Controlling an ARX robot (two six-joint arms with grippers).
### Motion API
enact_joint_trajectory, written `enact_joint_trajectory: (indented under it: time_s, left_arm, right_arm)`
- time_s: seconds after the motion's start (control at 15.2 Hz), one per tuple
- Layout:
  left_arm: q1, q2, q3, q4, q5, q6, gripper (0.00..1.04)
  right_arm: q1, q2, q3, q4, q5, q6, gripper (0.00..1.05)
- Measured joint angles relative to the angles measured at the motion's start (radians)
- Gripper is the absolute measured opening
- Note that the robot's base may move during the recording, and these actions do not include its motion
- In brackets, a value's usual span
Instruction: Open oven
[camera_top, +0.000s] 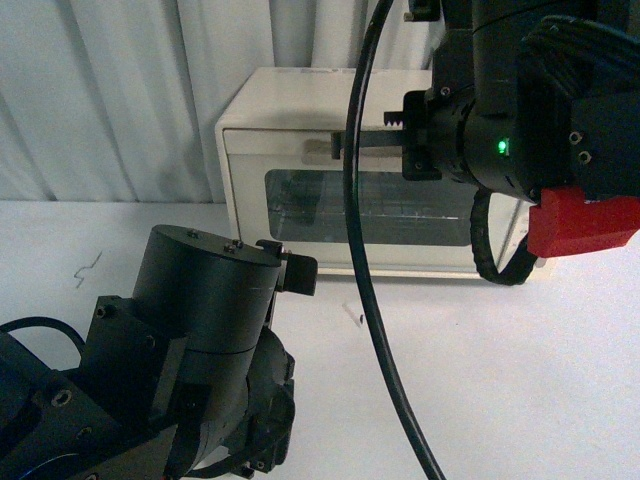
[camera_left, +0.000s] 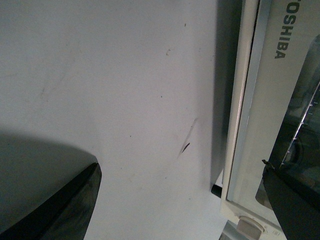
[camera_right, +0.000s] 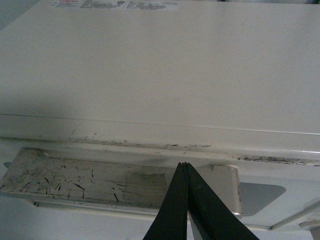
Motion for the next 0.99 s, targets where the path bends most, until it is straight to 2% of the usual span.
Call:
enact_joint_trajectory:
  time_s: [0.59, 0.99]
  left_arm:
    - [0.0, 0.0, 0.0, 0.0, 0.0, 0.0, 0.98]
    - [0.0, 0.0, 0.0, 0.0, 0.0, 0.0, 0.98]
  right_arm:
    - [0.013, 0.035, 0.024, 0.012, -0.005, 0.024, 0.02]
    - [0.029, 0.047, -0.005, 0.063, 0.023, 0.111, 0.02]
